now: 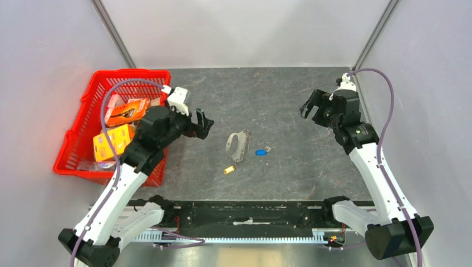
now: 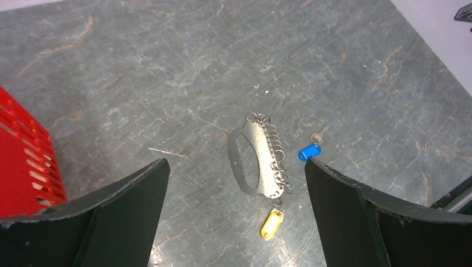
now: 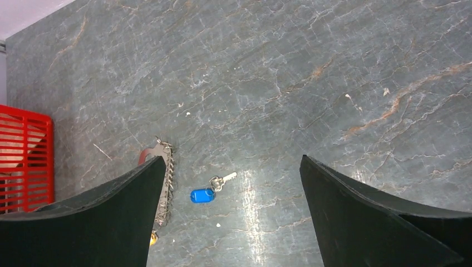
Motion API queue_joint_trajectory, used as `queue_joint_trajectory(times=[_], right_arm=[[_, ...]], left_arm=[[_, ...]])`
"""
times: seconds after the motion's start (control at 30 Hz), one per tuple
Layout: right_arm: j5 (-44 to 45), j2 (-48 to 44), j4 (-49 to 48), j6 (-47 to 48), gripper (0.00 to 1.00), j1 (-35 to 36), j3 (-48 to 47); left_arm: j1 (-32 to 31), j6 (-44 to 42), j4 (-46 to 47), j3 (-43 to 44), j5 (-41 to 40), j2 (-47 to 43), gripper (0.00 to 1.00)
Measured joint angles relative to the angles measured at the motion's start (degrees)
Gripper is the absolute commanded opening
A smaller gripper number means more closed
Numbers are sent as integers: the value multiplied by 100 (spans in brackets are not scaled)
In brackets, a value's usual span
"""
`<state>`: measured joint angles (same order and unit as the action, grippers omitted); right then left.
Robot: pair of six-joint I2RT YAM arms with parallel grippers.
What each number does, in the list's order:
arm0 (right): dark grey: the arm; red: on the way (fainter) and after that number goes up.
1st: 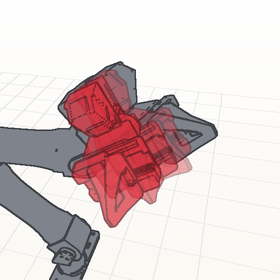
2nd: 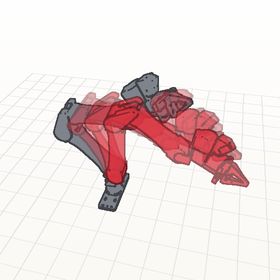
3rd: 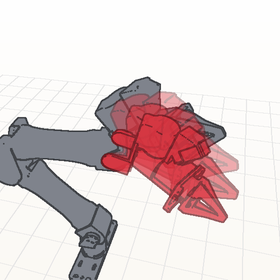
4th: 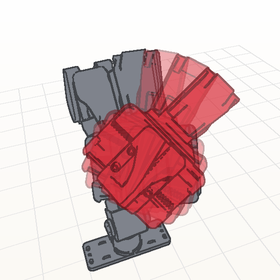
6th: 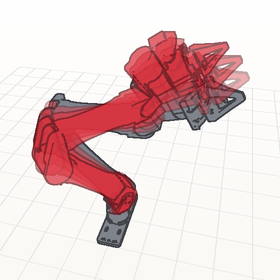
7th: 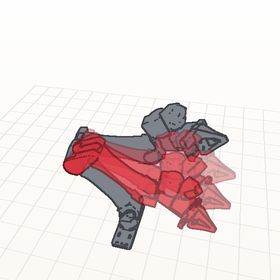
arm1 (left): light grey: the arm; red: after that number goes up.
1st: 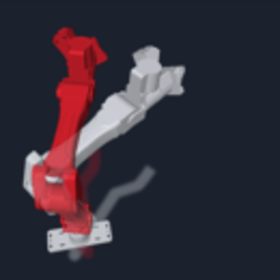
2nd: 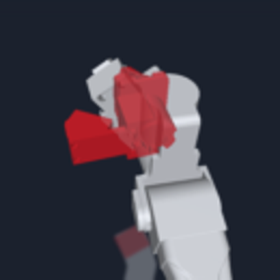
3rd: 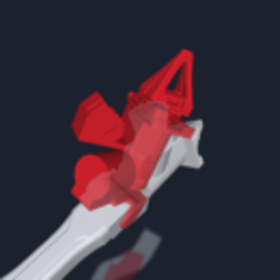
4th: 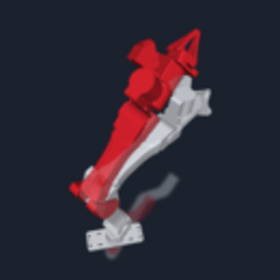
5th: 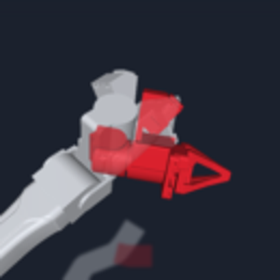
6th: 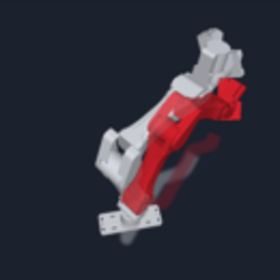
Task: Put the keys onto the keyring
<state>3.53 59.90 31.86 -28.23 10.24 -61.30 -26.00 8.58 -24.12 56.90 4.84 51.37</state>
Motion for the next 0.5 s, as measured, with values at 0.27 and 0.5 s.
queue_joint_trajectory(times=[0.27, 0.5], right_arm=[[490, -101, 170, 46, 99, -28, -4], [413, -490, 439, 315, 99, 35, -72]], left_arm=[[4, 0, 79, -214, 90, -485, 97], [-9, 2, -22, -214, 516, -227, 98]])
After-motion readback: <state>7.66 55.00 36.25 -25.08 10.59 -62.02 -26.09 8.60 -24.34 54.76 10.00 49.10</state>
